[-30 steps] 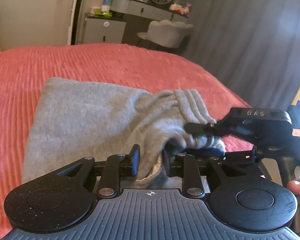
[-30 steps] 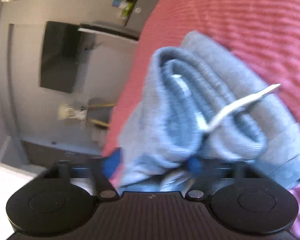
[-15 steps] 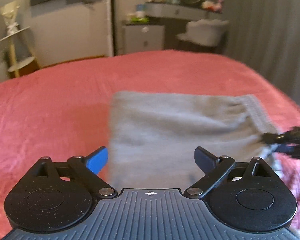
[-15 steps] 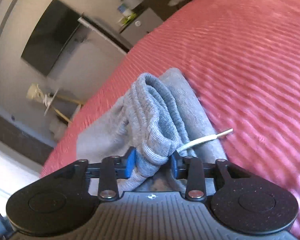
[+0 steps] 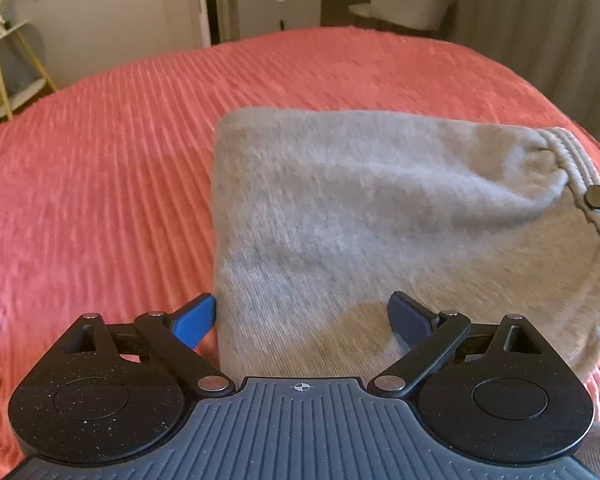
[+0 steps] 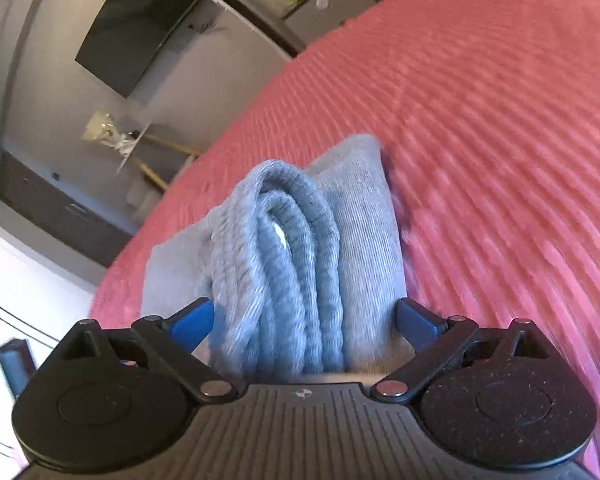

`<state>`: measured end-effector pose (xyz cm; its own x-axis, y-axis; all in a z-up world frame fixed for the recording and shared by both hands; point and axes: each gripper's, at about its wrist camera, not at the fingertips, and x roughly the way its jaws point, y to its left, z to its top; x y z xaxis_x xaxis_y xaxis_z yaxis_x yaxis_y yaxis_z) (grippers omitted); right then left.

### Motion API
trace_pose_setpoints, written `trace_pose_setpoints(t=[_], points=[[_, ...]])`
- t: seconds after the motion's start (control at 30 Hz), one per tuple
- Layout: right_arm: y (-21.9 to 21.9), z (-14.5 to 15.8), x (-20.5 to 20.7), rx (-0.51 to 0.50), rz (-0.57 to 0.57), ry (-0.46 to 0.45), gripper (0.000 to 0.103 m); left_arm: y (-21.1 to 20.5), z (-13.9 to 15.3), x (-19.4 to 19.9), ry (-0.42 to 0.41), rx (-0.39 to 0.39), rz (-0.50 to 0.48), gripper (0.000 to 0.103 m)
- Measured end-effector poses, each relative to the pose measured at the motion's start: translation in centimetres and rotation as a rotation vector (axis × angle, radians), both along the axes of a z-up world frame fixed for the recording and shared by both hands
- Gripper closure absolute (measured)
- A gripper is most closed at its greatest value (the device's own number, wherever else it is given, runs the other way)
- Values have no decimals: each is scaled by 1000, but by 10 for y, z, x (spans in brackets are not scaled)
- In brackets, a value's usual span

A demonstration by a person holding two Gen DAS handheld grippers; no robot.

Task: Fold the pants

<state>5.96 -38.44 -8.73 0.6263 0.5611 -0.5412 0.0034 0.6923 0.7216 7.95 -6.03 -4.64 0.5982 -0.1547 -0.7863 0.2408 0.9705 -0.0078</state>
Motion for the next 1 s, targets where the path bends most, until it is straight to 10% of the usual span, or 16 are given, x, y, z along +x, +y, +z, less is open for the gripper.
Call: trace_pose_setpoints(t=[0.33, 0.57, 0.8, 1.0], points=[[-32, -27, 41, 138, 183, 61, 5, 23, -35, 60, 190, -272, -116, 0], [-22, -30, 67, 181, 189, 109, 5, 12, -39, 71, 200, -300, -125, 0], [24, 9, 40, -30, 152, 43, 34, 3, -13, 57, 127, -216, -114, 57], [41, 38, 34, -66, 114, -22, 42, 8, 24, 54, 47, -225, -78, 73]])
